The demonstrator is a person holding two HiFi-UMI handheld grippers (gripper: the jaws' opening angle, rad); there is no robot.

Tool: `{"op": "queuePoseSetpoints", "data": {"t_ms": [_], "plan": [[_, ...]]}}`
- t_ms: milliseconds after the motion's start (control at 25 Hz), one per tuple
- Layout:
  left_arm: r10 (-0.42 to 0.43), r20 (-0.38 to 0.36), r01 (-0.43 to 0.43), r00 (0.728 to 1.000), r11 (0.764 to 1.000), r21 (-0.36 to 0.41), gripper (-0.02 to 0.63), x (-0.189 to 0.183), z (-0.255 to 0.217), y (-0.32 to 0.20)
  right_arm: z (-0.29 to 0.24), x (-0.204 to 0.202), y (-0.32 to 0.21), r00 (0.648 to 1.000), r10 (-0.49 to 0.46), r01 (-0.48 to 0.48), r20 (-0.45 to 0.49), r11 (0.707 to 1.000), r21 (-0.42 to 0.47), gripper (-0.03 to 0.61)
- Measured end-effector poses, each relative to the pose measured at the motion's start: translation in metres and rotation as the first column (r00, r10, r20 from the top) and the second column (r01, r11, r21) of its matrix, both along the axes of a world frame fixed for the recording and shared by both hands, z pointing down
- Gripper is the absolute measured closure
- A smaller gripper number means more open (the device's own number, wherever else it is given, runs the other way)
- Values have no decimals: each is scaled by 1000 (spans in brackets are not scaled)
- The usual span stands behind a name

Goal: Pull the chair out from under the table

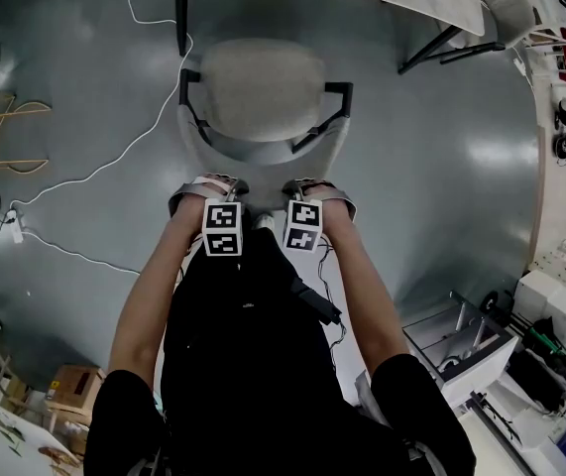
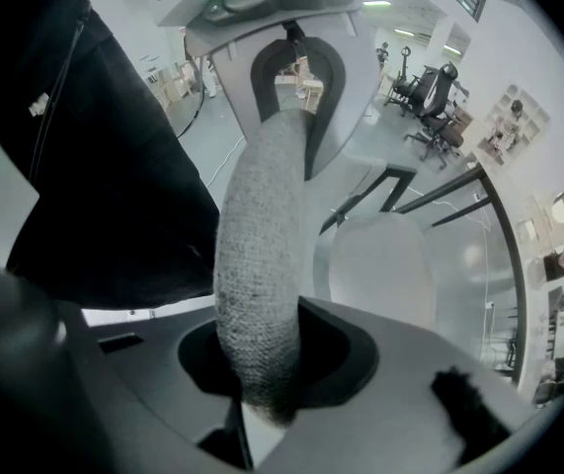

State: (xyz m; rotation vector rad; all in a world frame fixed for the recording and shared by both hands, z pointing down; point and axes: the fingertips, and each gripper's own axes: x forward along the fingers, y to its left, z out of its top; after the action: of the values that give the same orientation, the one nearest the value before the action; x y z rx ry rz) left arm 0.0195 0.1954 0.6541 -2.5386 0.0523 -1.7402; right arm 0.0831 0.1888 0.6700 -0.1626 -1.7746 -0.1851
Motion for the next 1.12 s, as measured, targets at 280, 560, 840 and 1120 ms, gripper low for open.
{"op": "queuePoseSetpoints", "data": {"t_ms": [280, 560, 840, 1120], "plan": [[-7, 4, 7, 1000, 1000, -11, 528, 2, 0, 12, 0, 2, 11, 1000, -8, 8, 0, 1000, -1, 497], [-20, 8, 20, 1000, 1000, -10, 528, 1, 1, 24, 1, 1, 23, 1000, -19, 19, -3, 1000, 2, 497], [-19, 9, 19, 1000, 1000, -18, 528, 4, 3, 44, 2, 5, 44, 1000, -15, 15, -1, 1000, -2, 497], [-21, 12, 21, 1000, 999, -25, 526, 9, 2, 64, 1, 10, 63, 1000, -14, 14, -1, 1000, -4, 497]]}}
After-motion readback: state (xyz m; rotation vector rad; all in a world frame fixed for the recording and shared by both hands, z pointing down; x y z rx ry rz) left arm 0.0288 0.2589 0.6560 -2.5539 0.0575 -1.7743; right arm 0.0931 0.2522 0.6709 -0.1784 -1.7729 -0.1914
